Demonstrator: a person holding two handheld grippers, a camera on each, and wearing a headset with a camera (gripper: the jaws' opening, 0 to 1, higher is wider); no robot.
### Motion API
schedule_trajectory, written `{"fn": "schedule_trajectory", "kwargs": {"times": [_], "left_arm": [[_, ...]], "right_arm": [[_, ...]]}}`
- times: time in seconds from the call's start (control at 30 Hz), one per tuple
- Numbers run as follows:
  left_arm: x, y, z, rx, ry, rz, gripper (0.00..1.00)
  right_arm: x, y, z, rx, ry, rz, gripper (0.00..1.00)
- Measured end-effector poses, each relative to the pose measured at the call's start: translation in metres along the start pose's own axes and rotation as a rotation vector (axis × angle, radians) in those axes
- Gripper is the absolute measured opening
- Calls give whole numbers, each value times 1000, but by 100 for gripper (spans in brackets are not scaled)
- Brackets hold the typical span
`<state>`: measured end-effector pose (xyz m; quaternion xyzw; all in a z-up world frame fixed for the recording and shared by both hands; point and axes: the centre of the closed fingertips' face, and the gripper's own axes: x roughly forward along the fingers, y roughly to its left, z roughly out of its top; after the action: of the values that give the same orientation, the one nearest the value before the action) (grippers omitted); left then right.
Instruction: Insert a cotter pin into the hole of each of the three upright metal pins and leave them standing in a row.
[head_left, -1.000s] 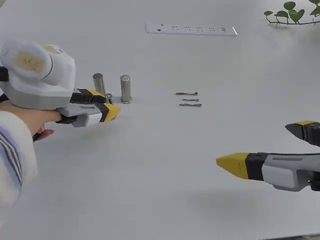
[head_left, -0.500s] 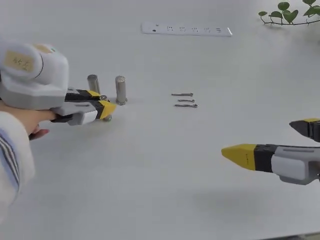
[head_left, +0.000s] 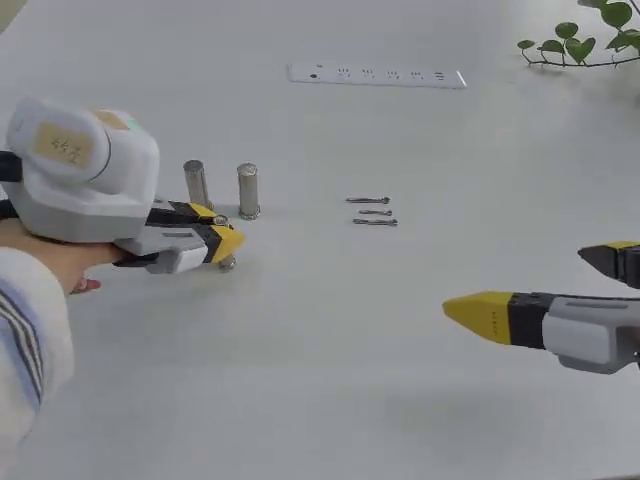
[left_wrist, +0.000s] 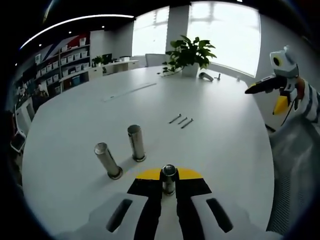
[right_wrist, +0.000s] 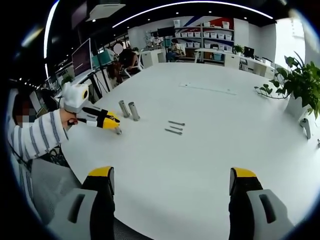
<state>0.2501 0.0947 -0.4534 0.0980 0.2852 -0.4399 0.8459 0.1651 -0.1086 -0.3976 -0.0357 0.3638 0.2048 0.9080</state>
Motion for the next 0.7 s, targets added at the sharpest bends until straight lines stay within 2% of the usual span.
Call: {"fn": "schedule_trajectory", "kwargs": {"times": [0.13, 0.2, 0.3, 0.37, 0.43, 0.57, 0.7], "left_arm": [[0, -13, 4, 15, -7, -1, 5], [2, -17, 7, -58, -14, 16, 5], [3, -28, 14, -54, -43, 20, 5], [5, -33, 14, -57, -46, 21, 5], [8, -38, 12, -104, -41, 24, 5], [11, -48, 10, -83, -46, 40, 5], [13, -54, 12, -100, -61, 47, 5]], "right_arm": [[0, 5, 3, -7, -9, 6, 94], [0, 9, 3, -12, -13, 13, 94], [1, 14, 4, -15, -18, 24, 94], [0, 17, 5, -14, -25, 36, 94], [0, 20, 7, -10, -35, 49, 94], [-1, 24, 10, -11, -50, 64, 94], [-2, 27, 11, -13, -61, 76, 94]]}}
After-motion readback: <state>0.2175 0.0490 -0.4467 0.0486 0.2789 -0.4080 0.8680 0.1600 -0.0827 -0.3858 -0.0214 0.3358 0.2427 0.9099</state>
